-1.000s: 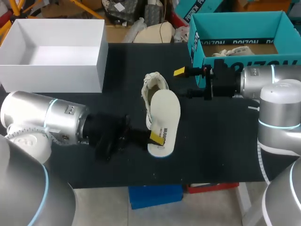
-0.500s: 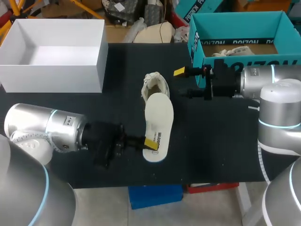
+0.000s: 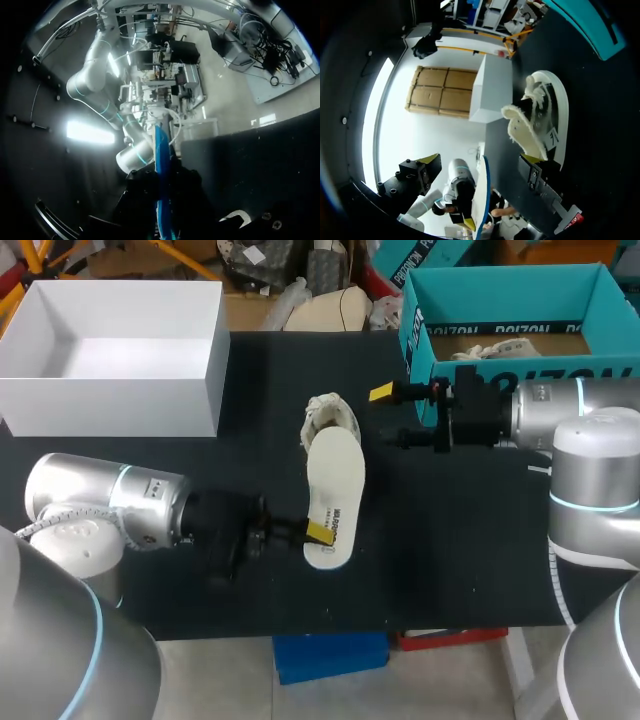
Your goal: Take the shoe out of the shoebox, open the shoe tongue, remove and reinsert the insole, then place the shoe into the shoebox
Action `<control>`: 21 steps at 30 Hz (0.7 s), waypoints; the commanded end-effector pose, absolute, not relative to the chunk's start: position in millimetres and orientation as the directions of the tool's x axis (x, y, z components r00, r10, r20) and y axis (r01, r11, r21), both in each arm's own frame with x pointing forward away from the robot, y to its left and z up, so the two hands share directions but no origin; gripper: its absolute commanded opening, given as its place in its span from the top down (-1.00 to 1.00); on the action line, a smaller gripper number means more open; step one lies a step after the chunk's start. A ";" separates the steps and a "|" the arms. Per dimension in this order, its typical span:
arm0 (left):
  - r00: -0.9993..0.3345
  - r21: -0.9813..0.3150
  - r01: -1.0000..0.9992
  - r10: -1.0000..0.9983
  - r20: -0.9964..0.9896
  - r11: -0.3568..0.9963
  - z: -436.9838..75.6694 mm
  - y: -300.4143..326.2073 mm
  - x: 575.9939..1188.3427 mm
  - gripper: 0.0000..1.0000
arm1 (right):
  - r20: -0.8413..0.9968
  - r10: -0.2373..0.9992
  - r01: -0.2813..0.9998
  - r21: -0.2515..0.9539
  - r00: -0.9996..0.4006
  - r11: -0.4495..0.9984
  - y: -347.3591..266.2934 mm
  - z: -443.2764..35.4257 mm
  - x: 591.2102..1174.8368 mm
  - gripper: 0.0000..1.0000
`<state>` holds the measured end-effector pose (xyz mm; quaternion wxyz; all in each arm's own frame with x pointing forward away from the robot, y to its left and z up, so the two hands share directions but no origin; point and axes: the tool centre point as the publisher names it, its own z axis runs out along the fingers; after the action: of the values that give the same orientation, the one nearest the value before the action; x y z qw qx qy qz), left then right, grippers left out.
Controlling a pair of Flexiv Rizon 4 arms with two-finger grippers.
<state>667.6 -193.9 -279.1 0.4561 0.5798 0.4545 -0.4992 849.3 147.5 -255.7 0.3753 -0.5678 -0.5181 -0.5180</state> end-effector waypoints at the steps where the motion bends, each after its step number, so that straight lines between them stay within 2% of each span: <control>1: 0.114 0.095 0.973 0.080 -0.990 -0.211 -281.9 -199.6 685.4 1.00 | 0.977 0.200 0.977 0.111 -0.073 -0.184 148.6 -256.6 848.9 -1.00; 21: 0.154 0.137 0.970 0.071 -0.986 -0.202 -282.9 -206.9 736.2 1.00 | 0.977 0.200 0.977 0.111 -0.073 -0.184 148.6 -256.6 848.9 -1.00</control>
<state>732.4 -203.7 -281.8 0.4615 0.6018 0.4336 -0.4867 849.3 147.6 -256.2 0.3754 -0.5674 -0.5178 -0.5187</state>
